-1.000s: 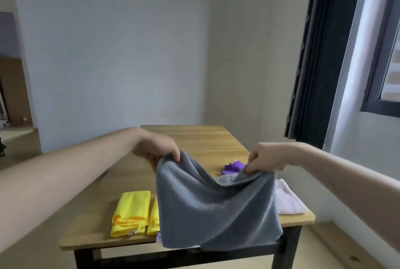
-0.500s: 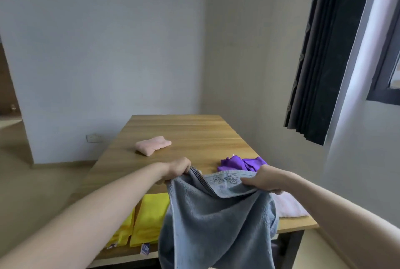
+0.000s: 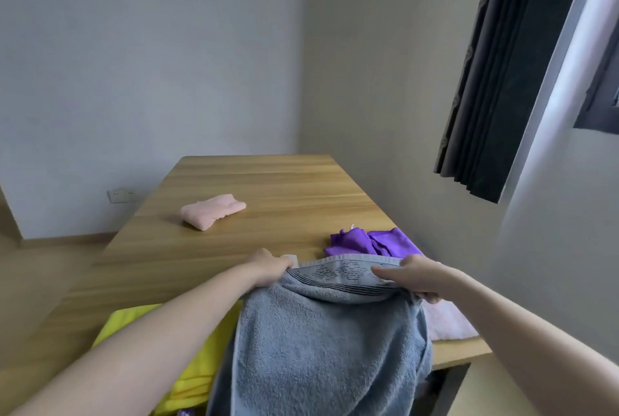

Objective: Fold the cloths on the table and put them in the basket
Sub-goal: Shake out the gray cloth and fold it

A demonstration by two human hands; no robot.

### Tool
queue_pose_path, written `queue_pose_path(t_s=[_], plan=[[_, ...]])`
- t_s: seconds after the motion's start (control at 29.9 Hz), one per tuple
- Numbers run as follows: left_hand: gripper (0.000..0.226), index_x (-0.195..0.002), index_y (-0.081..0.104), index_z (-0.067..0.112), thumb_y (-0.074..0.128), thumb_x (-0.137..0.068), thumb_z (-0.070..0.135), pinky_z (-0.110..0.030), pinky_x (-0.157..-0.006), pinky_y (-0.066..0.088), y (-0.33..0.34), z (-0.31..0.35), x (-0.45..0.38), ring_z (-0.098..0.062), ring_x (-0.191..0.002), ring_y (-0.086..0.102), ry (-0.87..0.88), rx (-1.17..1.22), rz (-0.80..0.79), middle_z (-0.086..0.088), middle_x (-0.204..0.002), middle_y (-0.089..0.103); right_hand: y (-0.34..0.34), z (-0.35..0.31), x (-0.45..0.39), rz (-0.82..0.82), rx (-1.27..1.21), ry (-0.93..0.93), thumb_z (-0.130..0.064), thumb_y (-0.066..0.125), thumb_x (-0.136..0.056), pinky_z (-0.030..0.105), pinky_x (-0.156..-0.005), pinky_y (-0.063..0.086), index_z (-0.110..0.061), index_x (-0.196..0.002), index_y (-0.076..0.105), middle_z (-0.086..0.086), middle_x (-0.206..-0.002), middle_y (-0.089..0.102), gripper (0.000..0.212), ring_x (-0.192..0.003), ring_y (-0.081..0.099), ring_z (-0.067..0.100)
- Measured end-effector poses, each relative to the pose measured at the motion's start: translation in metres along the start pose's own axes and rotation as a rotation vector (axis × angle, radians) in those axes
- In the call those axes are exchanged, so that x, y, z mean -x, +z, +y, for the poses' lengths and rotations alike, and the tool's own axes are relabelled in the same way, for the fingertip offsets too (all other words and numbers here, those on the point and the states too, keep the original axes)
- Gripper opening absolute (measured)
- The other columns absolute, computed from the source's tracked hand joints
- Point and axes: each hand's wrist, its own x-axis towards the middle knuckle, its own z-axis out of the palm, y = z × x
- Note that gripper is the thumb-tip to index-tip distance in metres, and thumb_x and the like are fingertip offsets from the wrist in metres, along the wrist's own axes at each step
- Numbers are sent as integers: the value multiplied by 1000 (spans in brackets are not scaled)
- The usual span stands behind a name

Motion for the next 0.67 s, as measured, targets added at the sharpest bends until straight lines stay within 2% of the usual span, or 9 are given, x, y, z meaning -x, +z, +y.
queue_pose_path(t_s=[0.03,0.1,0.2,0.3,0.37,0.43,0.53,0.6,0.67], plan=[[45,-86,67,13,57,-90,56,-29,-60,36,-2,0,4,-23,-79,60,29,25,-27,-7,-86,64,-2,6,1,-34,-90,-20,-92,57,-60,23,-48,30,-18,-80,55,2,-60,50,77,-45,40,19],[45,-84,66,16,58,-90,61,-30,-62,35,-8,-1,11,-17,-69,51,74,52,-62,0,-76,55,-5,18,5,-111,-189,-39,-95,67,-51,23,-51,33,-32,-107,57,-1,-82,51,85,-57,43,17],[44,-86,59,15,61,-90,59,-32,-62,32,-20,-8,16,-18,-66,46,95,46,-37,-1,-75,52,-6,34,6,-154,-142,-83,-92,78,-33,29,-84,58,-48,-131,53,-2,-125,43,110,-101,64,17],[41,-82,52,17,65,-90,54,-32,-60,30,-22,-17,17,-20,-67,45,68,116,11,-4,-75,50,-3,43,13,-252,-198,-148,-82,87,-34,33,-102,53,-45,-145,45,-1,-134,43,124,-115,60,17],[39,-77,51,18,66,-90,51,-31,-59,29,-16,-21,15,-20,-63,43,23,139,40,-5,-72,49,0,42,18,-246,-150,-148,-79,86,-42,32,-107,46,-37,-144,45,-10,-124,47,118,-119,54,15],[39,-78,59,11,65,-91,47,-30,-55,36,-9,-26,11,-22,-58,50,-47,107,60,-9,-74,62,6,37,21,-102,-91,-130,-76,84,-56,28,-102,42,-32,-114,57,-16,-107,40,77,-115,47,11],[56,-126,59,-3,64,-91,41,-32,-73,52,2,-27,6,-31,-98,68,-132,29,100,-19,-122,66,17,29,15,63,-242,-24,-54,78,-80,28,-73,48,-23,-81,52,-7,-97,44,40,-88,51,14],[57,-133,52,-1,65,-92,38,-29,-71,49,6,-21,10,-28,-104,66,-152,-28,121,-16,-127,63,24,25,10,88,-318,42,-43,72,-88,25,-58,45,-14,-81,54,-2,-89,50,35,-72,52,12],[59,-132,52,0,69,-89,37,-28,-67,48,11,-15,8,-24,-95,65,-169,-69,116,-13,-125,64,32,24,2,82,-389,93,-39,71,-90,26,-57,44,-11,-93,57,0,-88,56,31,-74,54,12]])
